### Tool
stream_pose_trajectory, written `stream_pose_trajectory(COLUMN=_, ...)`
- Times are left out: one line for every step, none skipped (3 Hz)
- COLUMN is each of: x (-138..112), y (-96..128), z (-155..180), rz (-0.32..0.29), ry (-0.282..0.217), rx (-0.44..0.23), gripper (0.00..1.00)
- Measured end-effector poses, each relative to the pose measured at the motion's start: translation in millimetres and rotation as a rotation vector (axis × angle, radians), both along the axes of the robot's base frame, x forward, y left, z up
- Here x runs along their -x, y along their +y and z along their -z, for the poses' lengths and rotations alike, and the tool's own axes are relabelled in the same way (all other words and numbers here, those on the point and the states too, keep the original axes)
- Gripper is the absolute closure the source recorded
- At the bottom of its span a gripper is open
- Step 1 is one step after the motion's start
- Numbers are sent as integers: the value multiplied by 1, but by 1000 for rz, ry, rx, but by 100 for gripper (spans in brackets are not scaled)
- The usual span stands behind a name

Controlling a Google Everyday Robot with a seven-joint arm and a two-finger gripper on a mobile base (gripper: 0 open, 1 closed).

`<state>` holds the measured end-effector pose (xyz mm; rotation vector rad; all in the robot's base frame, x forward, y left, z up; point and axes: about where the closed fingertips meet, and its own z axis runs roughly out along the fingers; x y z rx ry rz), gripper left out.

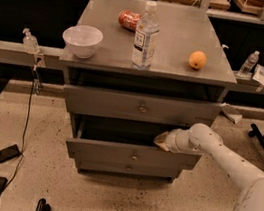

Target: Open middle drawer

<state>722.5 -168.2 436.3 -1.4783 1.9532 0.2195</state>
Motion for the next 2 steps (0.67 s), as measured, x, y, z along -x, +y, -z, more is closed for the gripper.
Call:
stream_pose_trajectory(x=0, y=0, z=0, rz=0, ry=0, rx=0, gripper=100)
stream_pose_trajectory(x=0, y=0, z=0, rz=0, ry=0, rx=0, gripper=100)
